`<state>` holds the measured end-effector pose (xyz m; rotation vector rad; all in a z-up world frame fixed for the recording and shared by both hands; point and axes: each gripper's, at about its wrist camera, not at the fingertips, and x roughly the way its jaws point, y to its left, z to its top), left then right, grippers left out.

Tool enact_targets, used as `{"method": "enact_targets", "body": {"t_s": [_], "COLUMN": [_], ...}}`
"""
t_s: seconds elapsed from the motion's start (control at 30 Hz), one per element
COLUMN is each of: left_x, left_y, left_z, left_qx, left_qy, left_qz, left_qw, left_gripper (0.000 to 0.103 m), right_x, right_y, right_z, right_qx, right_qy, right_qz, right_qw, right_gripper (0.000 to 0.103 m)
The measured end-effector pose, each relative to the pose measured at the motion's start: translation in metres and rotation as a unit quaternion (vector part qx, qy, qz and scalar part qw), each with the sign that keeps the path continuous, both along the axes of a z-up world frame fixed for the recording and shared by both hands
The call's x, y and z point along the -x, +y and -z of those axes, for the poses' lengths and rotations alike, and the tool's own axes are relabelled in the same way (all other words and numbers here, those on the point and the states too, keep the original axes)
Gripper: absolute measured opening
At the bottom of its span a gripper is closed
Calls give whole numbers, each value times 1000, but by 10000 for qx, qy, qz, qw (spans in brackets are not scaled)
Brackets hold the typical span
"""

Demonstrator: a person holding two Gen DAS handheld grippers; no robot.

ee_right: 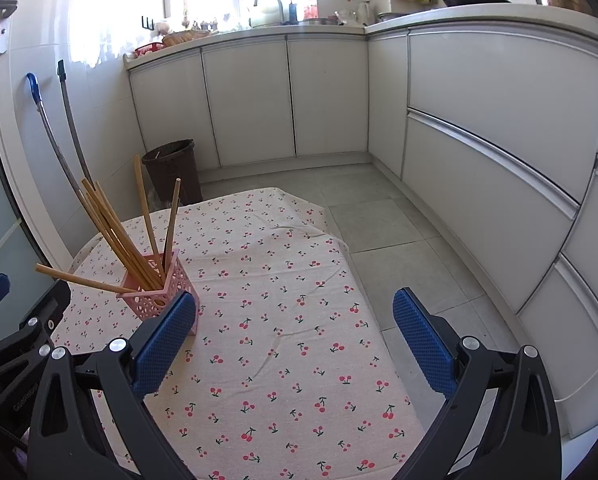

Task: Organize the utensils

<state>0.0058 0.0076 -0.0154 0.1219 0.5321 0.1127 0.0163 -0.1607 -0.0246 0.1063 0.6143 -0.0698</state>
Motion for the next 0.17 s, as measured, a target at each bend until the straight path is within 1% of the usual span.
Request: {"method": "enact_targets", "body": {"t_s": [0.17], "left_x": [2], "left_y": [-3], "left_z": [-2], "left_qx": [30], "left_qy": [-65], "left_qz": [72], "left_qw": [9999], "left_gripper": [96], "right_x": [0], "right_y": [0], "right_z": [1], "right_qx": [-6], "right_qy": [20], "right_qz": [9], "right_qw": [10000], "right_gripper": [96]}}
